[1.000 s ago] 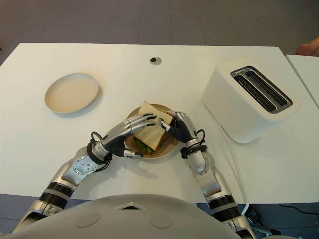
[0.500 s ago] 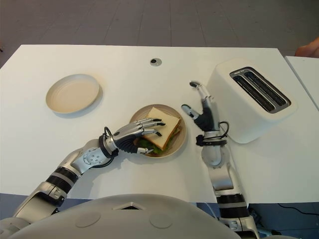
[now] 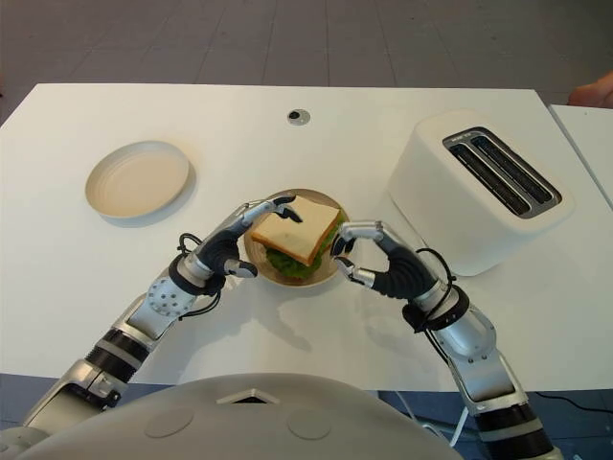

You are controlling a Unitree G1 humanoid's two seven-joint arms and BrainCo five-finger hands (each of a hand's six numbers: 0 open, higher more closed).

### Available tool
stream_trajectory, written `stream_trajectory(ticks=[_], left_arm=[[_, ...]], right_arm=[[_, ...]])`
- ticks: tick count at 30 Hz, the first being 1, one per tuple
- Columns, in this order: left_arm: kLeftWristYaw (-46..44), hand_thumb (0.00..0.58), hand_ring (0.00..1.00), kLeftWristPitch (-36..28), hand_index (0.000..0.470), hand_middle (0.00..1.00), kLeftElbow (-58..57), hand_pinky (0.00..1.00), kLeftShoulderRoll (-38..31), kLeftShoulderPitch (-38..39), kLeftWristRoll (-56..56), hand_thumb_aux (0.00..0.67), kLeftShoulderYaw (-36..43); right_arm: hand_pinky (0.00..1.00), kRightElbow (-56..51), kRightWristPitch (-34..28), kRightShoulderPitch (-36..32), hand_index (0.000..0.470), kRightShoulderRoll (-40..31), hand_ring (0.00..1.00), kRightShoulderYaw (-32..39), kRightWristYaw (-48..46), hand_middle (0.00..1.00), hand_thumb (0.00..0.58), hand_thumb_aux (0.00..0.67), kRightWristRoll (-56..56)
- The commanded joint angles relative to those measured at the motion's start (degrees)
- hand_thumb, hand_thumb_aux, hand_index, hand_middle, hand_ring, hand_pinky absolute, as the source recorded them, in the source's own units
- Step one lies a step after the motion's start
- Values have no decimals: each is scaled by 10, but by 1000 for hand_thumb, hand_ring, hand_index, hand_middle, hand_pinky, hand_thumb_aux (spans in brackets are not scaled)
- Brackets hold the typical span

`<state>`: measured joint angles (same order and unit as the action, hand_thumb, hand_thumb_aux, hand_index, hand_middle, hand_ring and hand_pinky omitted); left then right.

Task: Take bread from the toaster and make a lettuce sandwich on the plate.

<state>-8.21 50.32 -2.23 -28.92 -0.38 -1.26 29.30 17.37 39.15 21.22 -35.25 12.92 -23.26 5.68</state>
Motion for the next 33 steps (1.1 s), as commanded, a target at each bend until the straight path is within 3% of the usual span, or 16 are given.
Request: stream_trajectory(ticks=[1, 5, 7, 10, 13, 16, 22, 26, 27, 28, 29, 30, 31, 32, 33], left_arm=[[-155, 580, 1000, -58, 470, 1000, 23, 1000, -85, 71, -87, 670, 60], [-251, 580, 1000, -125, 470, 1000, 23, 1000, -121, 119, -55, 670, 94], [-235, 580, 1000, -160, 470, 1000, -19, 1000, -102, 114, 27, 670, 88], [-132, 580, 1000, -236, 470, 1000, -103, 1000, -50, 62, 174, 670, 66], [2, 580, 1000, -320, 470, 1000, -179, 1000, 18, -5, 246, 670, 30], [93, 580, 1000, -362, 470, 1000, -285, 1000, 56, -72, 309, 670, 34], [201, 580, 1000, -369, 470, 1000, -475, 1000, 113, -159, 337, 670, 34], [212, 580, 1000, -297, 470, 1000, -478, 1000, 118, -149, 294, 670, 7], [205, 580, 973, -267, 470, 973, -466, 973, 119, -141, 271, 670, -7], [189, 580, 537, -223, 470, 537, -438, 537, 119, -126, 233, 670, -27], [175, 550, 0, -190, 363, 0, -412, 0, 120, -114, 198, 518, -47], [165, 441, 0, -155, 240, 0, -386, 0, 120, -104, 165, 342, -66], [157, 104, 0, -131, 44, 0, -357, 0, 121, -95, 133, 63, -88], [158, 0, 0, -111, 0, 0, -332, 0, 124, -89, 111, 0, -110], [161, 0, 0, -90, 0, 0, -309, 0, 130, -88, 91, 0, -133]], right_arm=[[1000, -50, 31, 17, 470, -43, 1000, 110, -112, 1000, 580, 670, -88], [1000, -101, 25, -10, 470, -37, 1000, 137, -134, 1000, 580, 670, -156], [1000, -116, 19, -25, 470, -26, 1000, 134, -122, 1000, 580, 670, -185], [1000, -148, -3, -67, 470, 21, 1000, 108, -56, 1000, 580, 670, -245], [1000, -211, -84, -144, 470, 98, 1000, 72, 76, 1000, 580, 670, -336], [1000, -311, -140, -213, 470, 149, 1000, 72, 183, 1000, 580, 670, -398], [1000, -492, -160, -305, 470, 205, 1000, 91, 317, 1000, 580, 670, -437], [1000, -512, -114, -305, 470, 200, 1000, 81, 333, 1000, 580, 670, -402], [1000, -500, -89, -297, 470, 195, 1000, 75, 326, 1000, 580, 670, -381], [941, -471, -57, -281, 470, 186, 941, 65, 304, 941, 580, 670, -339], [0, -437, -28, -266, 264, 175, 0, 56, 284, 0, 468, 376, -300], [0, -398, -5, -252, 52, 163, 0, 45, 264, 0, 120, 74, -260], [0, -352, 11, -239, 0, 149, 0, 31, 246, 0, 0, 0, -219], [0, -313, 17, -232, 0, 141, 0, 14, 234, 0, 0, 0, -181], [0, -276, 17, -228, 0, 138, 0, -4, 226, 0, 0, 0, -149]])
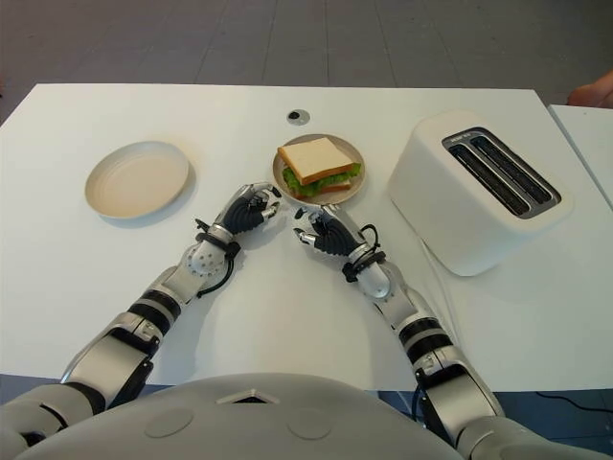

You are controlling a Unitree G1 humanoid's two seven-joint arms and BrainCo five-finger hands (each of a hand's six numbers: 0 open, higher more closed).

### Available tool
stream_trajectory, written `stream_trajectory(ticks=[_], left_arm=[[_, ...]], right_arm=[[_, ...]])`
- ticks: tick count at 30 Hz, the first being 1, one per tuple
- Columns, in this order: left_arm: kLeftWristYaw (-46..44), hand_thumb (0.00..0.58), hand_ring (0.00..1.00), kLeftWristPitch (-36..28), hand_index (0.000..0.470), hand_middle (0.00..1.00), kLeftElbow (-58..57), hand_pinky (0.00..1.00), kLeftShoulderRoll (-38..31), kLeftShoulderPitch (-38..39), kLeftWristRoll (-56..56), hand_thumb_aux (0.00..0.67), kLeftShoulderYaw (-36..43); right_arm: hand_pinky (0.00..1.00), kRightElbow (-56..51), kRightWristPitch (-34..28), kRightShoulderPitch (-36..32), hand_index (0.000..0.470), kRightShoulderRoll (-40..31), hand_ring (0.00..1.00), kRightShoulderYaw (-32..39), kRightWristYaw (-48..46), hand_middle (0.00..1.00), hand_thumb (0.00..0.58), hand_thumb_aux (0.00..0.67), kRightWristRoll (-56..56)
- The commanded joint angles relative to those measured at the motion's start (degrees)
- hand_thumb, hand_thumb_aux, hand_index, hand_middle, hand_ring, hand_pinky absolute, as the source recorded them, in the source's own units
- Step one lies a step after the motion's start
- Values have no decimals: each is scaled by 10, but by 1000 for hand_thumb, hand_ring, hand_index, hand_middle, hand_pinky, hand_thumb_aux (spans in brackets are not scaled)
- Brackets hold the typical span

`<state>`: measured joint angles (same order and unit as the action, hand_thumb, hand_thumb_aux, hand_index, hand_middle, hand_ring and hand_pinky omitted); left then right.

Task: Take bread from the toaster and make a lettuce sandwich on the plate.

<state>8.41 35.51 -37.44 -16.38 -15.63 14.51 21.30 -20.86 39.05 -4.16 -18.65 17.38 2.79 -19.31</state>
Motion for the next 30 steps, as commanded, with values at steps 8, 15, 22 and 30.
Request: stream_trajectory(ticks=[8, 15, 22, 30], left_arm=[[23, 0, 0, 140, 0, 0, -8, 0, 93, -1, -100, 0, -133], [51, 0, 0, 179, 0, 0, -95, 0, 123, -31, -80, 0, -171], [48, 0, 0, 212, 0, 0, -84, 0, 127, -17, -57, 0, -174], [119, 0, 0, 137, 0, 0, -22, 0, 154, -35, 13, 0, -186]], right_arm=[[0, -3, 6, -75, 0, 63, 0, -124, 74, 0, 0, 0, 74], [0, -199, 111, -141, 0, 101, 0, -146, 123, 0, 0, 0, 77], [0, -212, 161, -127, 0, 114, 0, -156, 115, 0, 0, 0, 81], [0, -160, 124, -131, 0, 123, 0, -185, 161, 0, 0, 0, 52]])
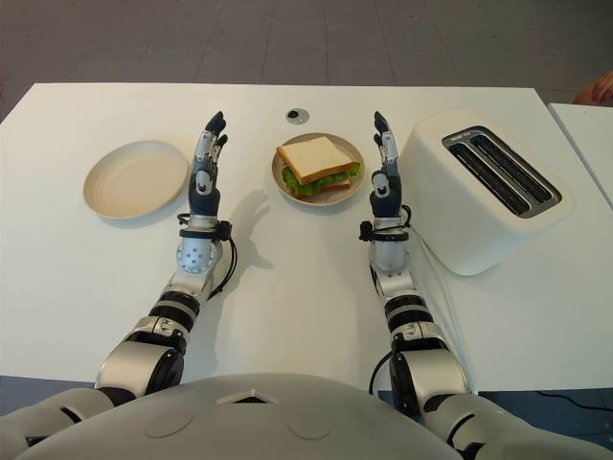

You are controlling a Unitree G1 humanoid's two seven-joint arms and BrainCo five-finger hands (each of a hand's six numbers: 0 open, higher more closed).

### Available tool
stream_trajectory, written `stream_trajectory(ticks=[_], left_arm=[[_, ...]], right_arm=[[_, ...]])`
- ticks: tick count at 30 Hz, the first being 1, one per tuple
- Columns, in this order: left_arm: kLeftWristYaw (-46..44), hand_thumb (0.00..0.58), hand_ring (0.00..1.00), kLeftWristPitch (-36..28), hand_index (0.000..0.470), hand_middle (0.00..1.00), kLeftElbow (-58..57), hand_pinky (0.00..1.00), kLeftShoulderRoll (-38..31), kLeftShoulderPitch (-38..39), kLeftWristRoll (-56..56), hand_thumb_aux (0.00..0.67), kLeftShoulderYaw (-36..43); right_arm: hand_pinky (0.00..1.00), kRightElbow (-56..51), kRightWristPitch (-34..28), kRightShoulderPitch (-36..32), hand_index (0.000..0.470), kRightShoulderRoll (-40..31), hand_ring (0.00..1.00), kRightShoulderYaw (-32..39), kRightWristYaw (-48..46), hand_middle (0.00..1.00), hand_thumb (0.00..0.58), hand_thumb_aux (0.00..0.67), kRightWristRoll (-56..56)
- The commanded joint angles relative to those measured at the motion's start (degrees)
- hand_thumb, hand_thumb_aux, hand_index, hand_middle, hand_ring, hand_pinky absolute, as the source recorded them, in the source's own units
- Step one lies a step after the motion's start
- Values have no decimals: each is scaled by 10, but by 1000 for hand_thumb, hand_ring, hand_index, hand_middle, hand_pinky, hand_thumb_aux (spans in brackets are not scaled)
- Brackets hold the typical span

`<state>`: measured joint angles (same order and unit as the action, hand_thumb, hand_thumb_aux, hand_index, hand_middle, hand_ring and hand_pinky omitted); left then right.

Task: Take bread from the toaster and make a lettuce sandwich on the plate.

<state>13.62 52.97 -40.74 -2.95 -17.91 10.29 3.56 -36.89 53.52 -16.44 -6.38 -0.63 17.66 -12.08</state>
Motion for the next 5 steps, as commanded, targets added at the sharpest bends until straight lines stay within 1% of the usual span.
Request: stream_trajectory(ticks=[1, 3, 5], left_arm=[[97, 0, 0, -58, 0, 0, 3, 0, 26, -21, 66, 0, -16], [146, 0, 0, -82, 0, 0, -23, 0, 38, -29, 78, 0, -27], [144, 0, 0, -67, 0, 0, -47, 0, 40, -26, 68, 0, -25]], right_arm=[[0, -3, -28, -8, 0, -1, 0, -3, 25, 0, 0, 0, -38], [0, -5, -32, 1, 0, 0, 0, -1, 46, 0, 0, 0, -64], [0, -9, -30, 12, 0, -7, 0, 3, 60, 0, 0, 0, -86]])
